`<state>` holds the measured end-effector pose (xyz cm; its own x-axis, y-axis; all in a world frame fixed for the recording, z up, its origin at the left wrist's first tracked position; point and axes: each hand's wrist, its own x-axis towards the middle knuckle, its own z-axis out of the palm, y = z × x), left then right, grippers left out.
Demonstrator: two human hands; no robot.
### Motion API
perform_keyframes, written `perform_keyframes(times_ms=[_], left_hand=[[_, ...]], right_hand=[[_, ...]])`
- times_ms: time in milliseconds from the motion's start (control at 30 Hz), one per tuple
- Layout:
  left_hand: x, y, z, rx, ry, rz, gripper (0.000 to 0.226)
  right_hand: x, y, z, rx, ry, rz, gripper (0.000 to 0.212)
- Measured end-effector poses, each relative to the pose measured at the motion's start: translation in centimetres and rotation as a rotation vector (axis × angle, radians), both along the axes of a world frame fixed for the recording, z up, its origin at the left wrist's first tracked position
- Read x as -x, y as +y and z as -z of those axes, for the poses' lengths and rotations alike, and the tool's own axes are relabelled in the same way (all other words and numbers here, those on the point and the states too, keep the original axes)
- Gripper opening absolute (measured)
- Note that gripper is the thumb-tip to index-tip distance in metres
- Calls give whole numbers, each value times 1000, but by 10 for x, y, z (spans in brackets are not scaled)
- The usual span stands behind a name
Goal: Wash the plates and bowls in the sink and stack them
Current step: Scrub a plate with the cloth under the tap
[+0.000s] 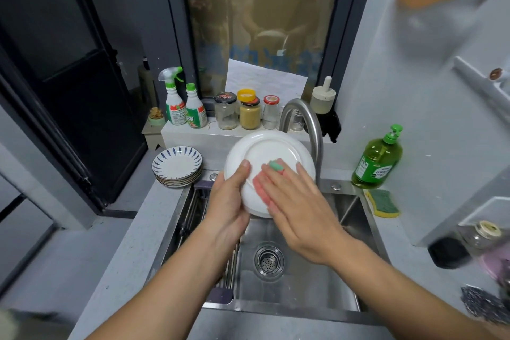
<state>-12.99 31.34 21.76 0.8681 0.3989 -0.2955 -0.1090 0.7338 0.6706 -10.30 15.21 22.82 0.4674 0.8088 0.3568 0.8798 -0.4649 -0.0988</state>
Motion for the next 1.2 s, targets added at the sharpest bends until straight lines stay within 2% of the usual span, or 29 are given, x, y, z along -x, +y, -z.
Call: perform_keyframes(times_ms=[67, 200, 233, 300, 367, 467, 533, 600, 700, 767, 900, 1000, 1067, 1100, 1200], left_hand=[[-2, -3, -3, 36, 1, 29, 42], [-2, -11, -8, 175, 39, 52, 51], [-2, -12, -11, 206, 56, 56, 48], [1, -12, -19, 248, 95, 88, 38], [4, -11, -21, 291, 136, 90, 39], [6, -10, -20, 317, 124, 93, 40], [7, -10, -17, 278, 113, 93, 34], [10, -8, -14, 221, 126, 92, 28], [20, 0, -4, 155, 107, 115, 34], [26, 10, 3, 117, 94, 138, 41], [39, 33, 14, 7, 92, 201, 57], [48, 52, 23, -128, 112, 171, 52], [55, 70, 26, -238, 142, 114, 52], [57, 80, 27, -285, 142, 93, 55], [58, 118, 32, -417, 121, 57, 54]], right_hand=[[-8, -5, 8, -136, 57, 42, 50], [-10, 9, 11, -447, 291, 295, 53], [-3, 13, 13, -416, 261, 286, 54], [11, 15, 21, -234, 81, 133, 55], [16, 12, 27, -107, -66, 4, 54], [1, 7, 24, -119, -73, 30, 52], [-15, 2, 19, -251, 101, 151, 48], [-31, 0, 16, -476, 410, 218, 48], [-41, 3, 12, -746, 719, 167, 41], [-36, 8, 2, -829, 818, 121, 38], [-35, 18, -12, -890, 1068, 240, 36], [-38, 37, -6, -855, 1324, 294, 31], [-35, 55, 3, -873, 1561, 367, 25], [-35, 65, 8, -867, 1677, 415, 26], [-42, 98, 21, -690, 1921, 521, 56]])
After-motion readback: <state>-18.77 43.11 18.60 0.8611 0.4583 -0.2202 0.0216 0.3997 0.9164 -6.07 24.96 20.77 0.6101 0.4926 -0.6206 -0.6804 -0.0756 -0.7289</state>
